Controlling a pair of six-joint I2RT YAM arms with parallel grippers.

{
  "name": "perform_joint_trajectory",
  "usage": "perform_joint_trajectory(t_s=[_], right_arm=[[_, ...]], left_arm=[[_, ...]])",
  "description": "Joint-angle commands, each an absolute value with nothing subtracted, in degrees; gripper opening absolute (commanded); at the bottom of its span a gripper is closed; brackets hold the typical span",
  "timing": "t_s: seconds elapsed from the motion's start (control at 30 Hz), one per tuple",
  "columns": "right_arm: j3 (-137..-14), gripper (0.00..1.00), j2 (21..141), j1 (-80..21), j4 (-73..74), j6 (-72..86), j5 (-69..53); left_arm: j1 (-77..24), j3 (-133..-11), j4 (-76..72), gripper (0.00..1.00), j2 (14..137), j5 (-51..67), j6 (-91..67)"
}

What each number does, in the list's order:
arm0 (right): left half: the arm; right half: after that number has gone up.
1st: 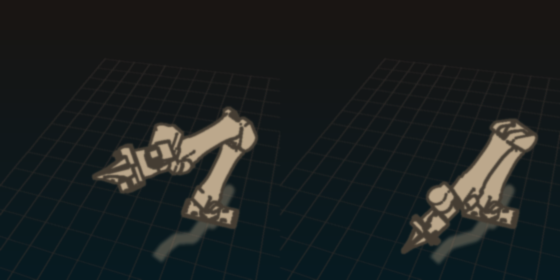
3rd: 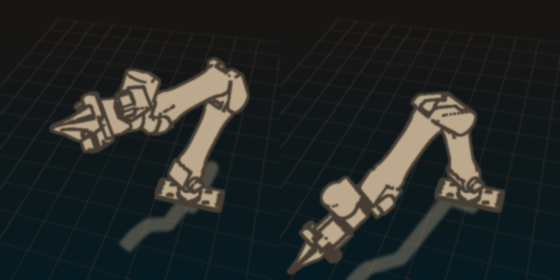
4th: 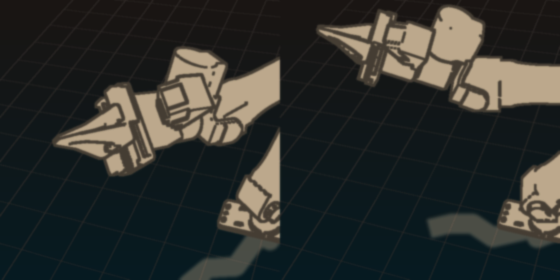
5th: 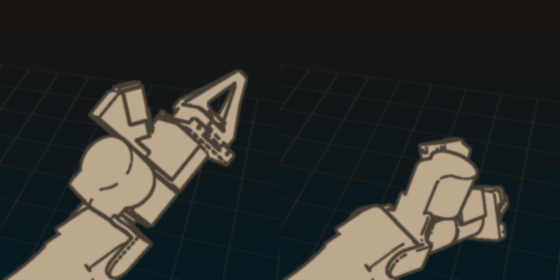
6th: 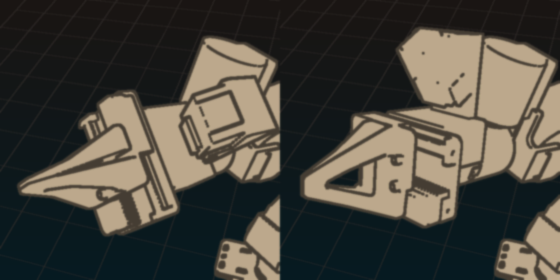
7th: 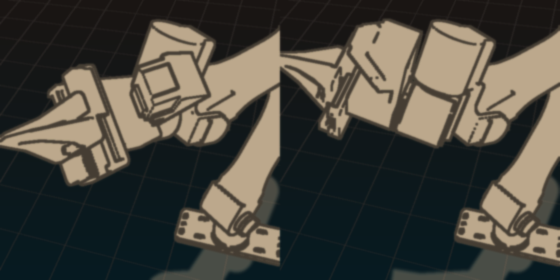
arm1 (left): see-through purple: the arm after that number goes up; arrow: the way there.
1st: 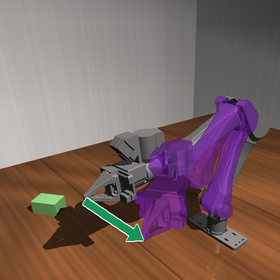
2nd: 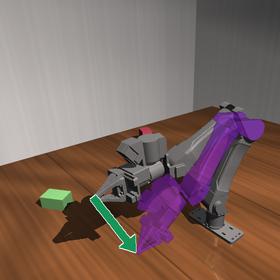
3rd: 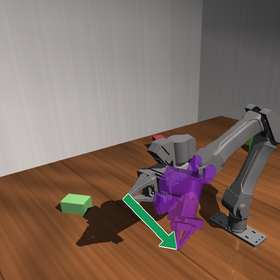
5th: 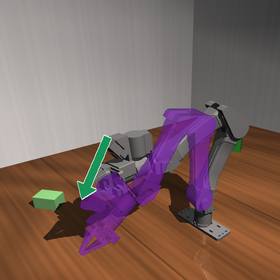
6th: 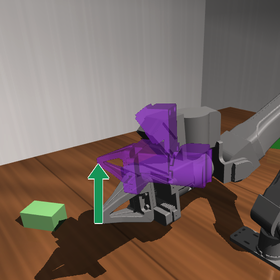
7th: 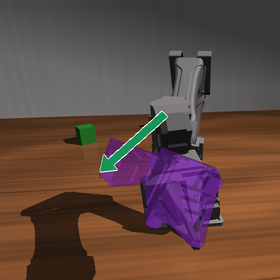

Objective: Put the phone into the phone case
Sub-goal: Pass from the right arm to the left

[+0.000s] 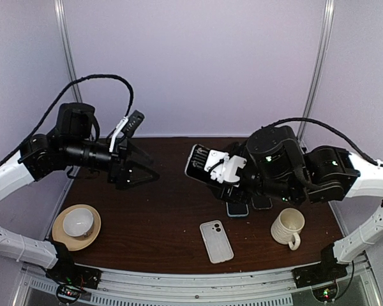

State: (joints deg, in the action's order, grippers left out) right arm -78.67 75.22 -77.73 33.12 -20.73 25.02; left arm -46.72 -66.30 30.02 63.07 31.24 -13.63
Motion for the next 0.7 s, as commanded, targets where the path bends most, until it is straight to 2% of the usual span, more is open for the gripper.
perform_joint_trajectory(t_s=[0.0,0.17,0.3,0.43,0.53,0.67], right_arm=[[-74.83,0.0,74.59,-79.45,23.46,-44.5,35.64],[-69.79,0.0,74.04,-80.51,8.58,-56.91,35.64],[-71.89,0.0,75.7,-80.84,8.42,-59.11,35.13],[-72.86,0.0,77.49,-81.84,7.36,-60.69,34.92],[-73.28,0.0,78.72,-82.54,7.81,-61.53,34.89],[-73.46,0.0,79.69,-83.12,6.77,-62.0,35.07]], left_arm=[[-47.32,-69.85,27.38,0.93,63.09,38.09,-23.32],[-53.14,-69.91,23.57,0.83,65.08,30.01,-22.8],[-57.18,-70.07,22.15,0.79,66.87,24.0,-19.66],[-58.43,-70.57,21.49,0.68,68.65,18.59,-17.53],[-58.6,-70.02,19.52,0.49,68.92,17.7,-17.11],[-59.23,-68.3,17.29,0.14,68.4,18.06,-16.18]])
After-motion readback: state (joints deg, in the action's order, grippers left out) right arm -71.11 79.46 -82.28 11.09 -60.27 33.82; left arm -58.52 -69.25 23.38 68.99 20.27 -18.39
